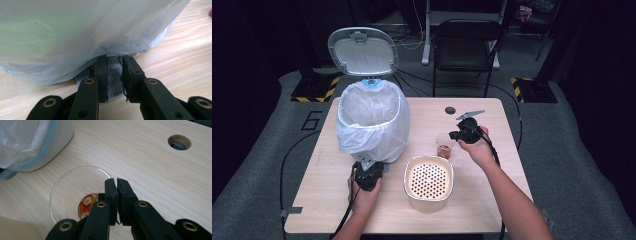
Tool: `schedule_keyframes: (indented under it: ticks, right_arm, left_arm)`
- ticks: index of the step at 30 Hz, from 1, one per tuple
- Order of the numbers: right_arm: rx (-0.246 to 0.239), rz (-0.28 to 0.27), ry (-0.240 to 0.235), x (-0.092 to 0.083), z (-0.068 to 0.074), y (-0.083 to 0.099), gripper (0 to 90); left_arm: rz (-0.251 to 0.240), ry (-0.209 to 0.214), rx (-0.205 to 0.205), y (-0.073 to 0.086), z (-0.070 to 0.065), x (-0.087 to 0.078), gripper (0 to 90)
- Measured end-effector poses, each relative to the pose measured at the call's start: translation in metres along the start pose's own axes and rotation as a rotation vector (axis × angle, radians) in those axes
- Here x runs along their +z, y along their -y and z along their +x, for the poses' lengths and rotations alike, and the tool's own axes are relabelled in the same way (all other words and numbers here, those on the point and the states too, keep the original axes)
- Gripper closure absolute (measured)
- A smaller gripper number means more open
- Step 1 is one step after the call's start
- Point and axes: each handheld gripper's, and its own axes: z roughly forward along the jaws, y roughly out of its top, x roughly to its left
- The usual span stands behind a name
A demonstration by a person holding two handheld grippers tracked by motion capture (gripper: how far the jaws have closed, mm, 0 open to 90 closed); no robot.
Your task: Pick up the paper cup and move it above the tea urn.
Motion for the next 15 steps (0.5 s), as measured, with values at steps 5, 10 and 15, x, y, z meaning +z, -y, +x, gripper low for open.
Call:
schedule_keyframes:
  ticks: [5, 10, 15]
  right_arm:
    - [0.017, -0.010, 0.015, -0.007, -0.010, 0.006, 87.2]
    - [0.035, -0.009, 0.014, -0.011, -0.015, 0.009, 86.7]
    - [0.035, -0.007, 0.009, -0.009, -0.012, 0.008, 79.9]
  left_arm:
    - [-0.001, 0.000, 0.000, 0.000, 0.000, 0.000, 74.9]
    - [-0.002, 0.000, -0.001, 0.000, 0.000, 0.000, 74.9]
    - [-0.001, 0.001, -0.001, 0.000, 0.000, 0.000, 74.9]
